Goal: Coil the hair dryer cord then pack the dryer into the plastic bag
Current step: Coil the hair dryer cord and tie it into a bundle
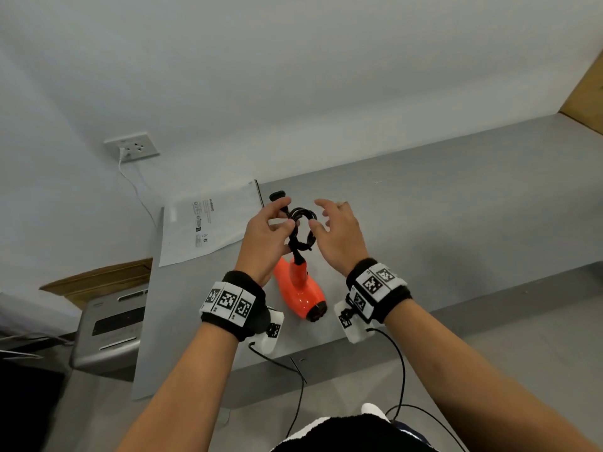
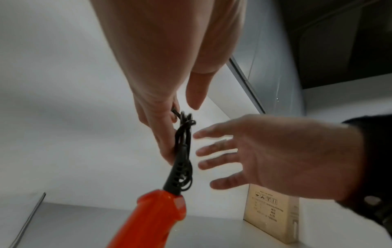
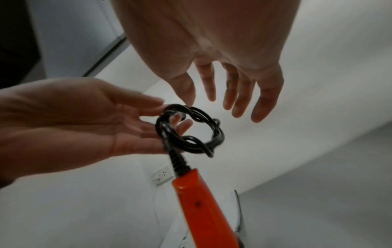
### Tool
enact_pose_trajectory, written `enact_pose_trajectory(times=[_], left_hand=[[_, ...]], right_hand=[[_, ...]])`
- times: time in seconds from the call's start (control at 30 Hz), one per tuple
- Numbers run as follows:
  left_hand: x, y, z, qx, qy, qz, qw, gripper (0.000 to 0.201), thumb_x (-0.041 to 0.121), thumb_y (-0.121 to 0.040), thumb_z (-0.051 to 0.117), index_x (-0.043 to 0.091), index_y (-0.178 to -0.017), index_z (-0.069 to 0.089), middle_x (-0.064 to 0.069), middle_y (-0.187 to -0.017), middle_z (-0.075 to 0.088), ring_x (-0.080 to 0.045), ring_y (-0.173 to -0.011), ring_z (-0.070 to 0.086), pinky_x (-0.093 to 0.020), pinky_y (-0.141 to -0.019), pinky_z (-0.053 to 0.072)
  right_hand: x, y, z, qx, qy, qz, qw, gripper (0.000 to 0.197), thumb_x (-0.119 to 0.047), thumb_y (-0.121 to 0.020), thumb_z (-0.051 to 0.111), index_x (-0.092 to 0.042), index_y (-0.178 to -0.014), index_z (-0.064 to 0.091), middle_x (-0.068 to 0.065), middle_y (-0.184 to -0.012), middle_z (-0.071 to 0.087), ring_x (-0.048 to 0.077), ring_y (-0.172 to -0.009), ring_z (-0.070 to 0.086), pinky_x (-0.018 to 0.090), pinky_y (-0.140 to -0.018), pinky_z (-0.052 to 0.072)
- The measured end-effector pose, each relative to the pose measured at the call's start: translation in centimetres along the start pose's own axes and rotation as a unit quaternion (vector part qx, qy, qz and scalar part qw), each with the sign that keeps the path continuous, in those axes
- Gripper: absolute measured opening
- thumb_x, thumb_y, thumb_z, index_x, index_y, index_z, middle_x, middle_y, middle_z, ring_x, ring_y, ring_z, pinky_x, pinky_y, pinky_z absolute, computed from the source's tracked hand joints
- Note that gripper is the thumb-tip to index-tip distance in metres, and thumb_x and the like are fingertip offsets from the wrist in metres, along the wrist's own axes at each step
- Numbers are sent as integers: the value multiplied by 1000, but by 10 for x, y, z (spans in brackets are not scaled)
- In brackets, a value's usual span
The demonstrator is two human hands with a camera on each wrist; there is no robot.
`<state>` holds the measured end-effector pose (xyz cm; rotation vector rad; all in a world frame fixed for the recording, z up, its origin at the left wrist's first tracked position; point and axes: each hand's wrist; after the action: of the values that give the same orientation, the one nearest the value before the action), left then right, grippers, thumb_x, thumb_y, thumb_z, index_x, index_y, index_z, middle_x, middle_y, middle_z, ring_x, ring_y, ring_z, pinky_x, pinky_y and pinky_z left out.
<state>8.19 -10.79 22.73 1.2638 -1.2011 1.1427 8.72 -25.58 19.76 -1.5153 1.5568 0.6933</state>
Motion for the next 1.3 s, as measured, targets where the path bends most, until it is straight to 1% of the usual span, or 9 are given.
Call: enact_pose_trajectory(times=[0.1,0.23,0.43,0.6,0.7,0.87,0.97,1.1,1.3], left_hand=[[2,0,2,-2,-27,10,1000,37,19,-101,59,27,-137,62,-5,-127,56,-19,-114,67,-49,-90,61],[0,5,13,-66,-81,38,994,40,29,-103,56,32,-143,57,6,-135,53,14,-103,62,-36,-104,52],[-31,8,15,-112,-164,73,977,65,13,-100,57,46,-153,37,11,-146,53,-4,-130,53,-23,-106,43],[-110,7,22,-124,-344,19,931,64,21,-96,64,21,-155,37,1,-148,51,-16,-136,47,-28,-110,34],[-158,4,19,-173,-467,7,867,55,33,-92,63,24,-145,49,-1,-139,55,-24,-133,50,-53,-111,39],[-175,7,17,-185,-538,5,822,49,38,-96,60,28,-143,52,3,-151,48,-22,-150,28,-72,-107,35],[-169,8,26,-191,-573,8,797,46,37,-97,59,29,-143,54,3,-151,47,-19,-151,24,-72,-102,35],[-172,6,34,-208,-608,9,766,43,38,-97,58,30,-139,56,4,-145,52,-17,-148,27,-72,-97,37],[-174,5,39,-198,-634,9,747,39,41,-99,54,28,-135,56,3,-141,54,-18,-145,29,-73,-94,39]], right_hand=[[-15,20,5,-3,-16,-61,998,46,-31,-91,63,-23,-136,53,0,-119,52,11,-103,55,26,-91,47],[-6,26,19,-9,-17,-78,997,47,-23,-90,59,-25,-136,49,-1,-108,60,13,-94,59,35,-85,54],[30,-9,-10,65,-67,50,994,30,-8,-97,51,-23,-117,68,2,-95,72,21,-75,72,39,-73,62],[86,-30,-27,19,-195,218,956,33,0,-94,49,-16,-116,68,16,-101,73,31,-66,74,41,-60,62],[121,-26,-23,-11,-236,282,930,34,1,-99,44,-11,-124,64,12,-98,68,31,-74,69,39,-60,59],[180,-14,-8,-4,-218,342,914,33,2,-100,44,-7,-125,64,8,-87,67,25,-79,66,42,-66,58],[209,-7,0,8,-168,349,922,35,5,-94,50,-9,-119,70,16,-93,72,37,-92,71,55,-85,58],[222,2,-1,-37,-23,320,946,31,-5,-90,58,-12,-117,72,18,-108,74,35,-103,69,45,-94,55],[217,21,-7,-81,63,255,961,38,-29,-91,63,-25,-129,63,16,-110,66,38,-99,67,51,-72,62]])
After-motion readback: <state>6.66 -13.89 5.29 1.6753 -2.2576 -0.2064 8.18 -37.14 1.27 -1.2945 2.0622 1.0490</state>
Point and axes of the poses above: each hand's wrist, its own y-axis away from the middle knuckle, its own z-axis out of the palm, x = y × z
